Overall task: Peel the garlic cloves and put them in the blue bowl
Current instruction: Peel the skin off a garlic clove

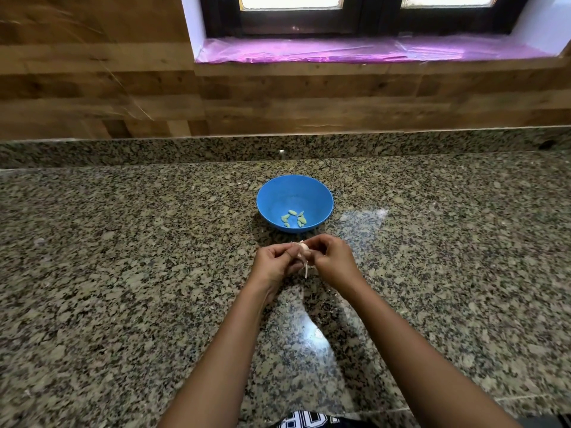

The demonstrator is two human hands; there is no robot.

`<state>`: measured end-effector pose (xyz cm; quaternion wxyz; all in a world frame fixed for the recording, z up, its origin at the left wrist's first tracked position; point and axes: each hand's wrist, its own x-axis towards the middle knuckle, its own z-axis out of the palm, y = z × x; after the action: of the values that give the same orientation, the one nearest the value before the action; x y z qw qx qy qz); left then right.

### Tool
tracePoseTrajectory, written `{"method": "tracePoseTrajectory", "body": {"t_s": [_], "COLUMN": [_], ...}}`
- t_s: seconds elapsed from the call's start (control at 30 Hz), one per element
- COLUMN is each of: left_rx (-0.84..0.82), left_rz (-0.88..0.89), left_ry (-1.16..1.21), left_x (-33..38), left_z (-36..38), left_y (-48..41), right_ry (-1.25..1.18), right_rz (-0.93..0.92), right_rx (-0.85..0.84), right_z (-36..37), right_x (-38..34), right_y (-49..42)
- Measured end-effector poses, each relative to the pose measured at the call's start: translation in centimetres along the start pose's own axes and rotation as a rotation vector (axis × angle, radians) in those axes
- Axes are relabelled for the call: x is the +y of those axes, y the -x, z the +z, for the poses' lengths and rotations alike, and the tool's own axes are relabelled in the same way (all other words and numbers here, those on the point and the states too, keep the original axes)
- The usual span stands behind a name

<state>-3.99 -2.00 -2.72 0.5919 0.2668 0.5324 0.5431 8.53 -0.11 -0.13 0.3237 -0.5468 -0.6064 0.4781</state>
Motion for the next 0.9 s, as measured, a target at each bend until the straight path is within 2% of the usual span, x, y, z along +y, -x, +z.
{"method": "tracePoseTrajectory", "body": {"t_s": [0.1,0.33,0.53,0.67,0.8,0.9], "left_rx": [-0.012,0.021,0.078,0.202,0.239,0.288], "left_rz": [-0.022,-0.03,0.0,0.087,0.175,0.29], "left_ry": [0.059,0.019,-0.13,-0.588,-0.767,-0.852], "left_x": [0.1,-0.2,-0.5,-0.8,-0.8,-1.1], "left_z": [0.0,0.1,-0.1,-1.1,-1.0,-0.8], "left_y": [0.3,0.1,-0.2,-0.8,-0.2,1.1], "right_ry": [-0.25,-0.442,-0.403,-0.358,-0.319,-0.013], "right_rz": [0.129,0.211,0.216,0.238,0.224,0.167], "right_rx": [-0.081,-0.093,-0.085,-0.029,0.005,-0.038], "right_z": [-0.6,-0.5,-0.4,-0.7,-1.5,-2.5], "right_x": [0.1,0.6,0.4,0.7,0.7,1.0], "right_y": [0.0,0.2,0.0,0.0,0.5,1.0]}}
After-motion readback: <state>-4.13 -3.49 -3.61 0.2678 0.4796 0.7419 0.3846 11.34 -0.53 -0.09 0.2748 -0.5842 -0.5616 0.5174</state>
